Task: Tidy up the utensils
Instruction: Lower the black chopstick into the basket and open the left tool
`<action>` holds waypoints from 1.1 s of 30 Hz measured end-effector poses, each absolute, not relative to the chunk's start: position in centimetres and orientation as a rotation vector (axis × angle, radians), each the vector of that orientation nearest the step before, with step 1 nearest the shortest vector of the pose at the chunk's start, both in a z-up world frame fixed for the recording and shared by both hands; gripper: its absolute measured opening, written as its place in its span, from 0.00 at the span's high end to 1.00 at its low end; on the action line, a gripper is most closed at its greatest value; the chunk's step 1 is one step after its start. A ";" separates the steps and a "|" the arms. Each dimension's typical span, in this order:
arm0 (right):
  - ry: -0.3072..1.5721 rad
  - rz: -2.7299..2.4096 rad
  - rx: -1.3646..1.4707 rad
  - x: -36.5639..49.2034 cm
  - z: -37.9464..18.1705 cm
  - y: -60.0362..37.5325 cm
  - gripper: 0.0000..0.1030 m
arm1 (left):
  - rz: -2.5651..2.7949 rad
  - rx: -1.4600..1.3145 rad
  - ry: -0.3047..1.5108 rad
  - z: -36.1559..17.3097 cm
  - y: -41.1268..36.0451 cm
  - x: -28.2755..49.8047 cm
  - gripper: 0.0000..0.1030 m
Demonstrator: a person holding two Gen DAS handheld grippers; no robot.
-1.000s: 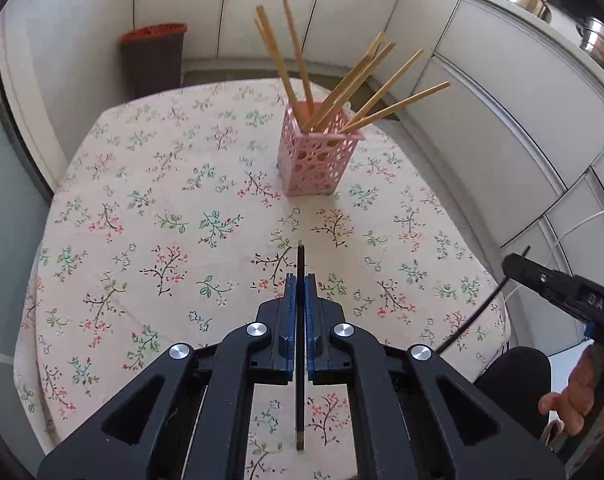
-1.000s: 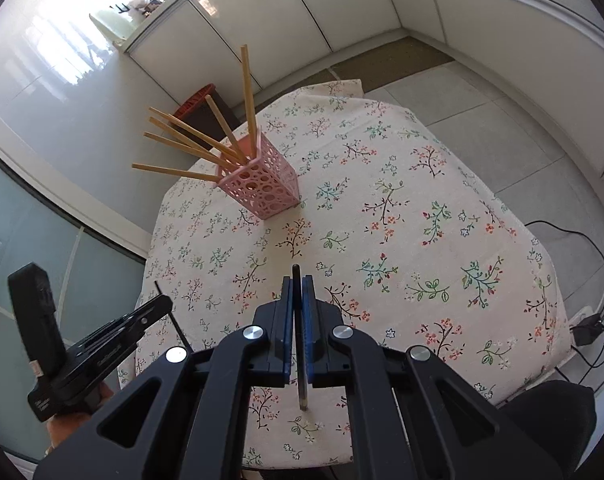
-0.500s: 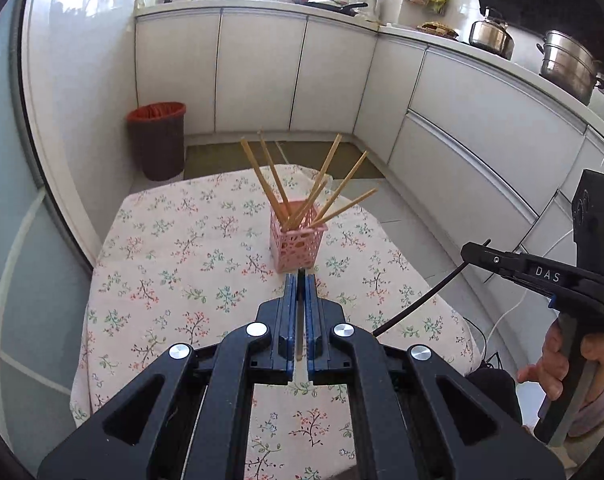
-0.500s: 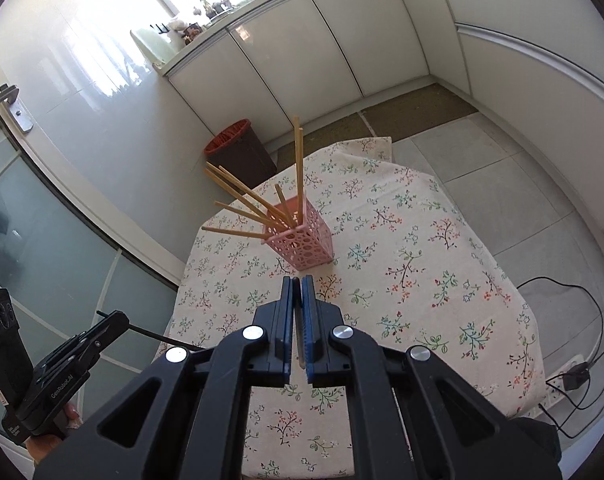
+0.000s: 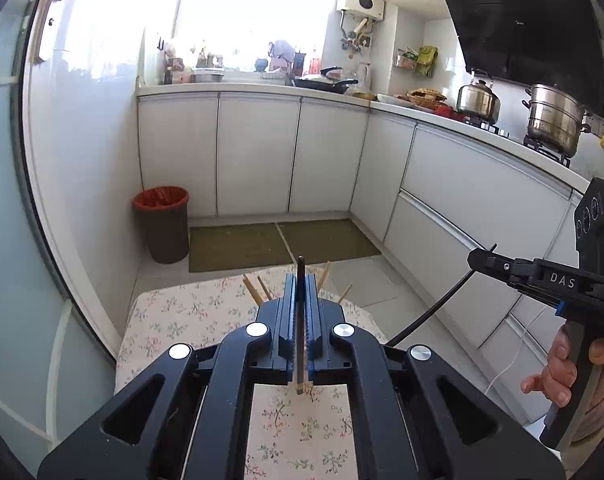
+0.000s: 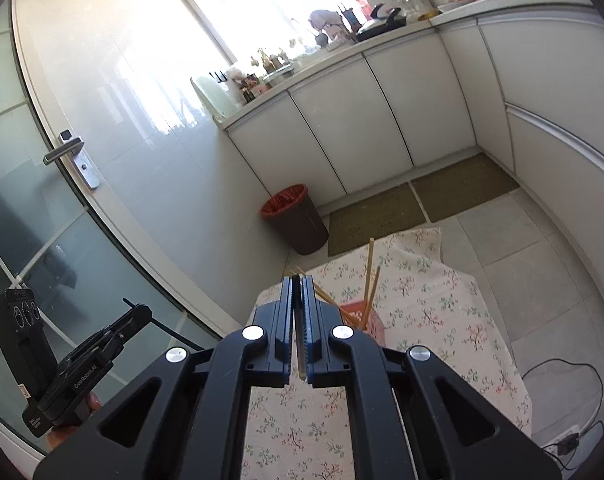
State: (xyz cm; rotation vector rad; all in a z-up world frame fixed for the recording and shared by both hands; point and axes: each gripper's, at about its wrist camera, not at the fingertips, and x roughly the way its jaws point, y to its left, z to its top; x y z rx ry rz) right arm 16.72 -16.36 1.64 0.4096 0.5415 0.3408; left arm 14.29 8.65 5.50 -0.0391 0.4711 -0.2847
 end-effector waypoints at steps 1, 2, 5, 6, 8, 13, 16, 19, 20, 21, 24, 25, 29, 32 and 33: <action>0.529 0.335 0.403 17.2 2.2 -16.2 0.96 | -0.285 -0.036 0.462 6.0 8.5 14.7 0.97; 0.517 0.330 0.398 17.8 2.7 -16.2 0.96 | -0.283 -0.034 0.453 6.4 8.3 15.2 0.97; 0.506 0.312 0.381 19.9 3.5 -15.8 0.96 | -0.281 -0.042 0.436 7.1 7.8 16.8 0.97; 0.505 0.304 0.381 20.7 3.6 -15.7 0.96 | -0.278 -0.046 0.431 7.2 7.6 17.3 0.97; 0.505 0.291 0.374 22.3 3.6 -15.5 0.96 | -0.272 -0.051 0.420 7.4 7.2 18.5 0.97; 0.512 0.266 0.370 25.5 2.9 -15.4 0.96 | -0.263 -0.060 0.424 7.2 6.6 21.2 0.97; 0.517 0.255 0.367 26.9 2.2 -15.4 0.96 | -0.255 -0.064 0.439 6.5 6.3 22.7 0.97; 0.528 0.239 0.361 28.3 1.2 -15.1 0.96 | -0.246 -0.072 0.463 5.4 6.0 24.4 0.97; 0.529 0.232 0.356 28.8 0.8 -15.0 0.96 | -0.240 -0.071 0.472 4.9 5.9 24.9 0.97; 0.530 0.224 0.351 29.2 0.3 -14.9 0.96 | -0.234 -0.071 0.481 4.3 5.7 25.4 0.97; 0.538 0.217 0.352 30.5 -1.6 -14.5 0.96 | -0.218 -0.070 0.508 2.2 5.4 26.9 0.97; 0.549 0.219 0.353 31.0 -2.5 -14.4 0.96 | -0.211 -0.076 0.519 1.3 5.3 27.5 0.97; 0.648 0.252 0.381 33.1 -6.3 -13.7 0.91 | -0.202 -0.093 0.619 -2.8 5.0 29.6 0.95; 0.635 0.243 0.388 32.6 -6.5 -14.0 0.89 | -0.210 -0.134 0.626 -3.2 6.1 29.2 0.90; 0.623 0.242 0.375 32.2 -6.1 -14.0 0.89 | -0.203 -0.137 0.613 -2.7 6.4 28.9 0.89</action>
